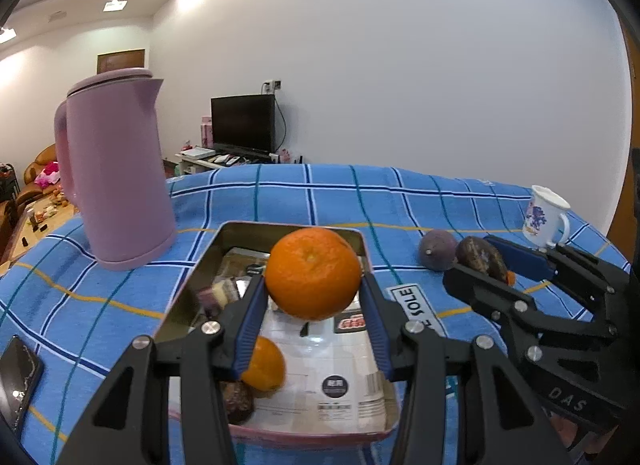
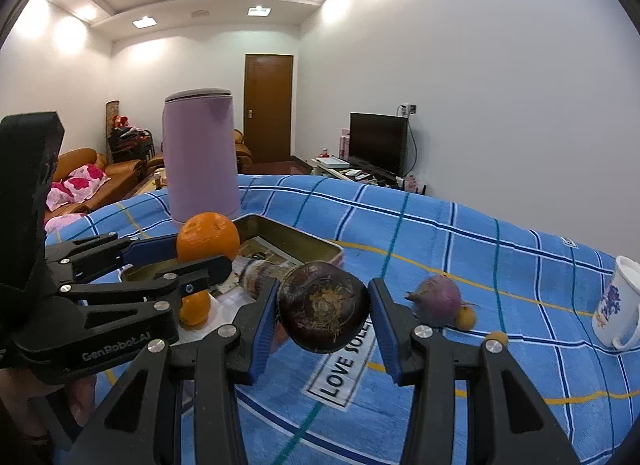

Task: Organize fruits
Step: 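Open both tools to drop the orange and dark fruit into the tin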

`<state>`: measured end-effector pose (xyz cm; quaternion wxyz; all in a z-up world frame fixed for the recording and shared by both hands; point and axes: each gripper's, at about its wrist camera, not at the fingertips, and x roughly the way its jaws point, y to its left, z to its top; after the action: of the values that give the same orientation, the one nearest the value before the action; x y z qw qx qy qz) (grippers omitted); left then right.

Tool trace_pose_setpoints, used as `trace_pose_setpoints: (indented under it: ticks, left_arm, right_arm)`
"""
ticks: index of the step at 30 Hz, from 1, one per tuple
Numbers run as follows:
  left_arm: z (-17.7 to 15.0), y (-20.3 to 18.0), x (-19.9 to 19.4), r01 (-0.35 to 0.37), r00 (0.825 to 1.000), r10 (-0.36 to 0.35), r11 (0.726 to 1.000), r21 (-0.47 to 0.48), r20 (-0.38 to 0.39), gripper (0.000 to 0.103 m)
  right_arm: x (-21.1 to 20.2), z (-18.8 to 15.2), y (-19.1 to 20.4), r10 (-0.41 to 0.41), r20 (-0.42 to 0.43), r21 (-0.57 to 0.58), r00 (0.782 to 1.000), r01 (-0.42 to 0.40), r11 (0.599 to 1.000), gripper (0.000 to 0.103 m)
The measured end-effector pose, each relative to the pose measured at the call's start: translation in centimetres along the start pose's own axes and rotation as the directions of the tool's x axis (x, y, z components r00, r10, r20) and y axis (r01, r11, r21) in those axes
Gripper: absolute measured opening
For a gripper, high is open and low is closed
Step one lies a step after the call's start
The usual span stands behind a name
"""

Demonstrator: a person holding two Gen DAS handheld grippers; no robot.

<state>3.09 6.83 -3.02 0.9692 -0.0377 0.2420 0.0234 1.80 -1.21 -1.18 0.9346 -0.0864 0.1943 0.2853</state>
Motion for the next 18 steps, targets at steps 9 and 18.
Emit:
trace_pose_setpoints:
  ticks: [9,18]
  left_arm:
    - [-0.2,2.0,0.3,-0.039,0.999,0.039,0.999,-0.017,-0.020,0.049]
    - [-0.2,4.2,1.1,-0.073,0.996,0.071,0.996,-0.053,-0.049,0.049]
  right_arm:
    - [1.5,1.1,1.8,0.040,-0.001,-0.017,0.999,-0.040,0.999,0.047]
    - [3.3,1.7,3.4,0.091,-0.025,-0.028,0.996,-0.092,0.995,0.047]
